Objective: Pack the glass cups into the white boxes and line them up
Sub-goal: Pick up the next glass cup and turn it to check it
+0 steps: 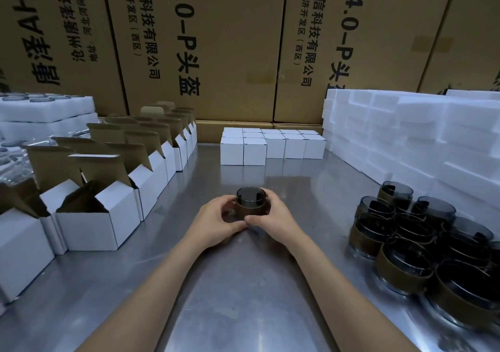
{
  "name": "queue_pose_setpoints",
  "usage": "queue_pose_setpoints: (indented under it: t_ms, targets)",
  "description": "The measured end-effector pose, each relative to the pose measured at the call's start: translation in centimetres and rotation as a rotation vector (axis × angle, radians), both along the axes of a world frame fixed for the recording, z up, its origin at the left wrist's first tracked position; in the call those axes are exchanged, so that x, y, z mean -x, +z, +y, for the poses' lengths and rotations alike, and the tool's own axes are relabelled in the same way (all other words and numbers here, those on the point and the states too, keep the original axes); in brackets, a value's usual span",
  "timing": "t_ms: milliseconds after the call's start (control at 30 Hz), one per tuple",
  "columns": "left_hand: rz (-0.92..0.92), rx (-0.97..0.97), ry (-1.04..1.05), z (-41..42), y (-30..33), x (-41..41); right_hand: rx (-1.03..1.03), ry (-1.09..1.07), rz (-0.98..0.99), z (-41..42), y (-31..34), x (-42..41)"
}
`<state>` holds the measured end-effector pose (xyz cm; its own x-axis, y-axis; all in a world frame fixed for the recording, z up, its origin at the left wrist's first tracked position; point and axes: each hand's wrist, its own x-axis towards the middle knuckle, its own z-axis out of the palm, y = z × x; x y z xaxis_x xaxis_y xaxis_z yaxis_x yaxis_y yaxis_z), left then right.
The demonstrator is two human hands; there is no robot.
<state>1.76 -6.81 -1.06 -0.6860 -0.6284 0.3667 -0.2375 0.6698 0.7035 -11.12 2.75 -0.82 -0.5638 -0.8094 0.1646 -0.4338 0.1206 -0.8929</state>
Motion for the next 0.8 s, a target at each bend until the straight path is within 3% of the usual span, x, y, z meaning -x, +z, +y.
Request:
queue_pose_setpoints:
  t_ms: [200, 367, 500, 800]
  targets:
    - [-0.040, -0.011, -0.041, 0.1, 0.0, -0.1, 0.067, 0.160, -0.048, 1.1, 0.2, 0.8]
    - [0.013, -0.023, -0.120, 0.0, 0.1, -0.1, 0.095, 0.093, -0.001, 1.0, -0.1, 0.6]
    - [0.092, 0.064, -0.172, 0.3, 0.1, 0.0, 0.168, -0.007, 0.126, 1.1, -0.2, 0.3]
    - [0.183, 0.231, -0.064, 0.6, 0.1, -0.1, 0.256, -0.102, 0.531, 1.1, -0.7, -0.2]
